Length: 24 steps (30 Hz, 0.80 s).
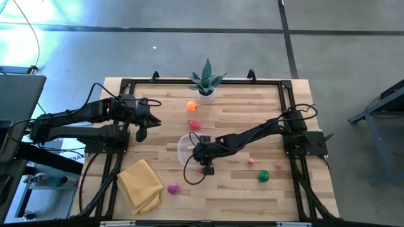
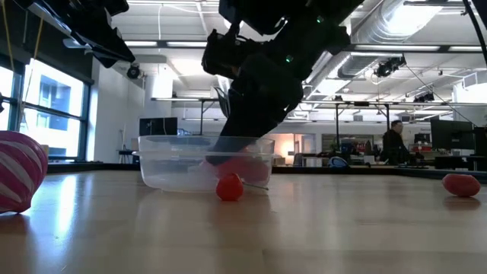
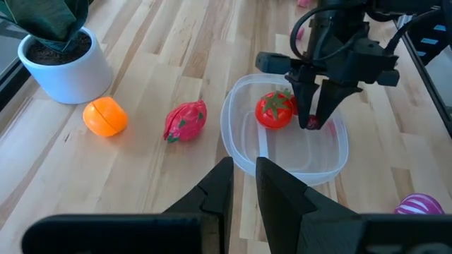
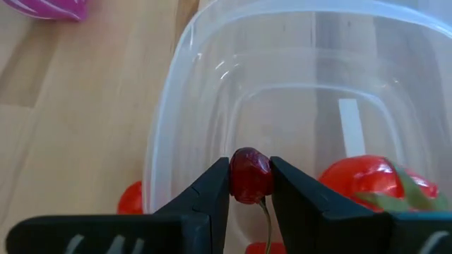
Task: Pick and placing Produce into tupperware
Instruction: Put the dark red cherry into the transparent bin, then put the red cherry into the transparent bin
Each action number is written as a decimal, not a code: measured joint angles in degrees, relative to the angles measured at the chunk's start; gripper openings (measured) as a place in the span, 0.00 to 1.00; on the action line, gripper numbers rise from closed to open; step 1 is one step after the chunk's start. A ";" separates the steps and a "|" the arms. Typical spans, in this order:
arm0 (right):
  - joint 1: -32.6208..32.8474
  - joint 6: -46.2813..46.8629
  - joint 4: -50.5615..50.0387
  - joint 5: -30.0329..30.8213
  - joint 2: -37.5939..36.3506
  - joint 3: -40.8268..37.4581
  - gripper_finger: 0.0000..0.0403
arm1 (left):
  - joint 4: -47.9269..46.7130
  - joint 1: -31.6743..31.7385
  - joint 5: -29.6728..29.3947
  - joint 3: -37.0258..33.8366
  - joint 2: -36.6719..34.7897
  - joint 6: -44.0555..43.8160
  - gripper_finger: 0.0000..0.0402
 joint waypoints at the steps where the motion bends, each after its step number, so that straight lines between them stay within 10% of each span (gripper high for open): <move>1: 0.00 0.00 0.00 -0.02 0.00 0.00 0.24 | 0.00 -0.01 0.00 0.00 0.00 0.01 0.13; 24: 0.53 -3.01 -8.34 6.98 -4.31 3.60 0.37 | 0.01 0.00 0.00 0.00 0.01 0.01 0.13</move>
